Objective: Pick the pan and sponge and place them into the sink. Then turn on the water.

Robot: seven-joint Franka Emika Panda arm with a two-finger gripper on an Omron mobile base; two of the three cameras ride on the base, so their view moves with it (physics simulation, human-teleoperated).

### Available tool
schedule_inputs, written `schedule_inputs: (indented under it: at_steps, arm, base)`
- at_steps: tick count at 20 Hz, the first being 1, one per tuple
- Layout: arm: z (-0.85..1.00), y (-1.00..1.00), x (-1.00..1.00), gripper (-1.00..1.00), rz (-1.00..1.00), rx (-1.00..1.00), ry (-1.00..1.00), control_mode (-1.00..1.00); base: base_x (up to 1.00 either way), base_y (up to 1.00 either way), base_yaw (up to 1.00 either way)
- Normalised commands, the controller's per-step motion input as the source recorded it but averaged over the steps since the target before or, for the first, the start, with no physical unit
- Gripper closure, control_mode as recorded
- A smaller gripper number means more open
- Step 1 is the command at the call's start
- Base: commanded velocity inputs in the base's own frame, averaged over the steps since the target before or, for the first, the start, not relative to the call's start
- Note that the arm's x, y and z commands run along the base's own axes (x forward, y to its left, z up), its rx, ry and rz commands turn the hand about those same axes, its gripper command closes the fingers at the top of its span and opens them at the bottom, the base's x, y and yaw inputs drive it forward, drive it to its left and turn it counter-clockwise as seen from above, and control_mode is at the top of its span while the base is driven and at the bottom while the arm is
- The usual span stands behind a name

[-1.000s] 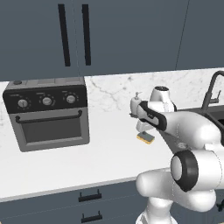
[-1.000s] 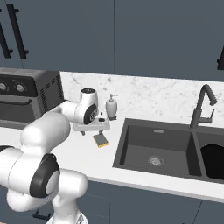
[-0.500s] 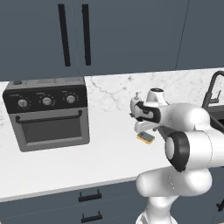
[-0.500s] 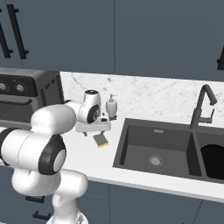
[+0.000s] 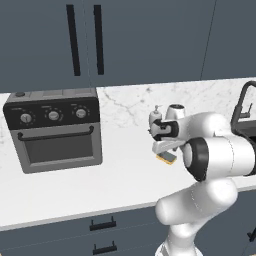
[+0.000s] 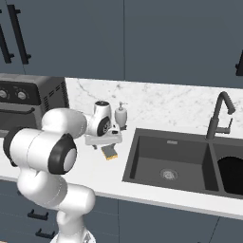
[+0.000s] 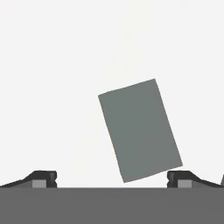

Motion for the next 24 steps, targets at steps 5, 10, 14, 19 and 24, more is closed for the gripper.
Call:
schedule_inputs:
  at_steps: [5,10,14,19,24]
  arm:
    - [-0.27,-0.04,0.14,-1.00,0.00,0.00,0.00,-1.00]
    - [-0.22,0.00,0.12,-1.00,0.00,0.00,0.00,-1.00]
    - [-0.11,0.00,0.08,-1.00,0.00,0.00,0.00,-1.00]
    - [-0.02,-0.05,0.03,-1.00,0.00,0.00,0.00,-1.00]
    - [0.00,-0.10,0.01,-1.00,0.00,0.00,0.00,-1.00]
  base:
    - [0.00,0.00,0.00]
    - [0.00,0.00,0.00]
    - [0.00,0.00,0.00]
    - [0.00,0.00,0.00]
    - [0.00,0.00,0.00]
